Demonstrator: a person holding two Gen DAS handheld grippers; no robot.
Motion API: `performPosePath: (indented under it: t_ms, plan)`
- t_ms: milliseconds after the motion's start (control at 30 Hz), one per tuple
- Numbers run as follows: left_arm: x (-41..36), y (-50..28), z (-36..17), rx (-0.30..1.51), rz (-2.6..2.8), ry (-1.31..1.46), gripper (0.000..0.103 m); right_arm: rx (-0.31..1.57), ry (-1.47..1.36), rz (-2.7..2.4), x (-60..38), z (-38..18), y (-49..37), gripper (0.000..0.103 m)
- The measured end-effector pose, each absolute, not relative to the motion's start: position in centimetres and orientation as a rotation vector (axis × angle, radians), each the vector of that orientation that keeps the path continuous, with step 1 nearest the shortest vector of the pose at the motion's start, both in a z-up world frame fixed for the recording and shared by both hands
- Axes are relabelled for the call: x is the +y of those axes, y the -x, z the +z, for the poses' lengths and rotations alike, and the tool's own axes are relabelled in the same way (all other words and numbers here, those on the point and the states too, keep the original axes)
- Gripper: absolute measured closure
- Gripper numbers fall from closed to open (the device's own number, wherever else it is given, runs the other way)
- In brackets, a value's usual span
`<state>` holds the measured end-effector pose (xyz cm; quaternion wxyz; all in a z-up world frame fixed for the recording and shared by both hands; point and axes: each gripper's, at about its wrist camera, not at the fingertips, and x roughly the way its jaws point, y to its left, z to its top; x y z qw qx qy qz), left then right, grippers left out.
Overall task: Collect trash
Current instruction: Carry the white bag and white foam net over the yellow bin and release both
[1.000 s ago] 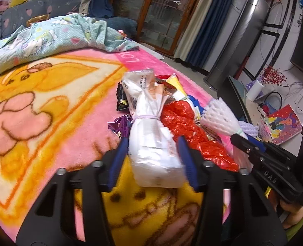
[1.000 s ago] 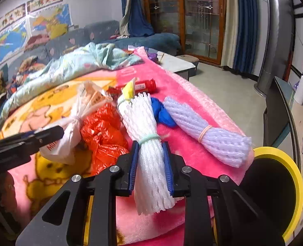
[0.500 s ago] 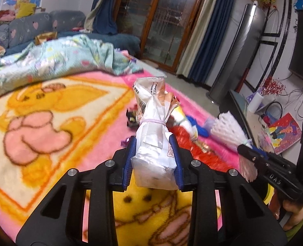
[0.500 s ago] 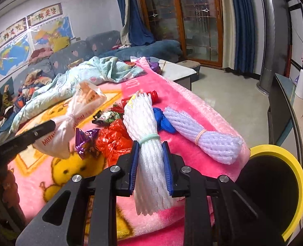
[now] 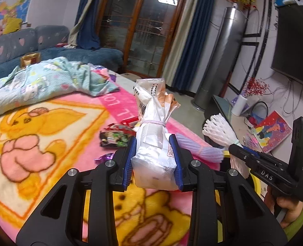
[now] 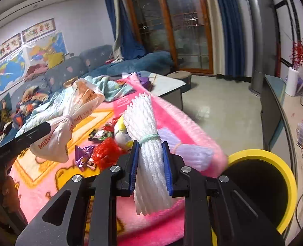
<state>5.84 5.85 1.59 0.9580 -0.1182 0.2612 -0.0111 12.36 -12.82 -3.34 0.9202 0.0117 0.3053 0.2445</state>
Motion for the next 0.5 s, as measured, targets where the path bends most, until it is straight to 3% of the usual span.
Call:
performPosePath:
  t_ms: [500]
  plan:
    - [-0.2, -7.0, 1.4, 0.549, -0.168, 0.183, 0.078, 0.585, -0.089, 0.32, -19.2, -2.6, -12.0, 0.081]
